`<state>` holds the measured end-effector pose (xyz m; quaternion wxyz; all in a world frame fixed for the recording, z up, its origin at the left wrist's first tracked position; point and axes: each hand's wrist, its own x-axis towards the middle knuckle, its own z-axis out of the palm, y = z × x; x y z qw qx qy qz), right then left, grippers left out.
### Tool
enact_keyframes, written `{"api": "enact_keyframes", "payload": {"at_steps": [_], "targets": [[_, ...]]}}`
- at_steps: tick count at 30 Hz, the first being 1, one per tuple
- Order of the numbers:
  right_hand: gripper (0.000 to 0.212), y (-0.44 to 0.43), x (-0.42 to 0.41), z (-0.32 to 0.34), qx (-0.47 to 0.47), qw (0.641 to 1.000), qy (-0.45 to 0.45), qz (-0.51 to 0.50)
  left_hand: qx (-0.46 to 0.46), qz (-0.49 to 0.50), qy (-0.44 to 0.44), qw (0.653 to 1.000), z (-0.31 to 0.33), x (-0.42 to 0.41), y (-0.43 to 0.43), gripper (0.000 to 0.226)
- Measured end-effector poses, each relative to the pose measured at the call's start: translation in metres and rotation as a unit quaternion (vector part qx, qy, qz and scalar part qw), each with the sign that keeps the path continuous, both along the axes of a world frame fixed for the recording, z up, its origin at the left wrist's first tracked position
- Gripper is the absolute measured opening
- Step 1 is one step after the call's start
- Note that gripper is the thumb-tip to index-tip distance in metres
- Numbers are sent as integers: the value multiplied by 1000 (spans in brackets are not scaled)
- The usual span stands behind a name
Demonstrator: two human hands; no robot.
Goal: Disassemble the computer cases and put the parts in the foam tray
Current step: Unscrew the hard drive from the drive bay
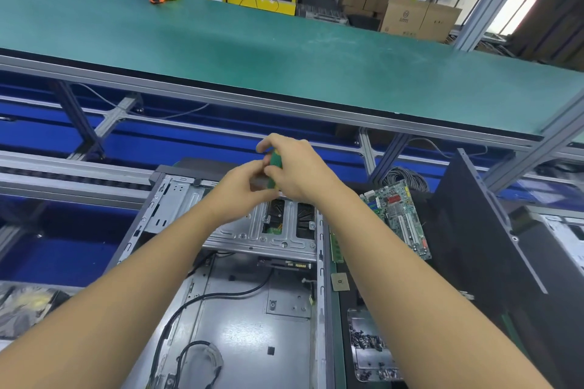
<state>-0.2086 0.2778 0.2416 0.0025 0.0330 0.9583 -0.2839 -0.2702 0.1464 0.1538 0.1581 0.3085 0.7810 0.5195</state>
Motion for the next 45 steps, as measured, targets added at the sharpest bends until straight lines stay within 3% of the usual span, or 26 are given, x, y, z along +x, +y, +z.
{"api": "enact_keyframes", "payload": {"at_steps": [4, 6, 11, 13, 17, 20, 25, 28, 31, 34, 38, 43, 45], "targets": [[31, 3, -1, 7, 20, 997, -35, 60, -46, 17, 15, 999, -3, -5, -4, 16], [34, 0, -2, 9, 23, 997, -48, 62, -54, 42, 38, 997, -2, -4, -3, 20], [62, -11, 0, 6, 115, 989, 5, -97, -71, 118, 80, 987, -2, 7, 10, 37], [46, -15, -2, 6, 131, 985, 16, -114, -85, 128, 99, 983, -2, 9, 13, 42], [25, -14, -3, 7, 134, 988, 27, -69, -46, 40, 54, 997, 0, 3, 0, 27], [36, -6, -2, 15, 132, 991, 1, -25, 5, -4, 5, 1000, 0, 2, -11, 42], [49, -2, 2, 25, 66, 996, -47, 23, -53, 41, 60, 996, -1, 2, -6, 27], [43, -7, 1, 21, 67, 996, -49, -14, -86, 68, 84, 991, 1, 5, 1, 11], [54, -14, -1, 12, 139, 984, -27, -104, -117, 88, 104, 984, 3, 9, 9, 21], [41, -16, -3, 7, 130, 979, 1, -155, -88, 109, 118, 983, 2, 14, 10, 21], [29, -17, -2, 6, 79, 993, 31, -88, -28, 121, 116, 985, 0, 15, 7, 29], [51, -9, 3, 18, 37, 999, -36, 17, -47, -5, 40, 998, 7, 3, -9, 31], [49, -9, 4, 17, 6, 998, -45, 40, -43, -4, 37, 998, 5, 2, -11, 31]]}}
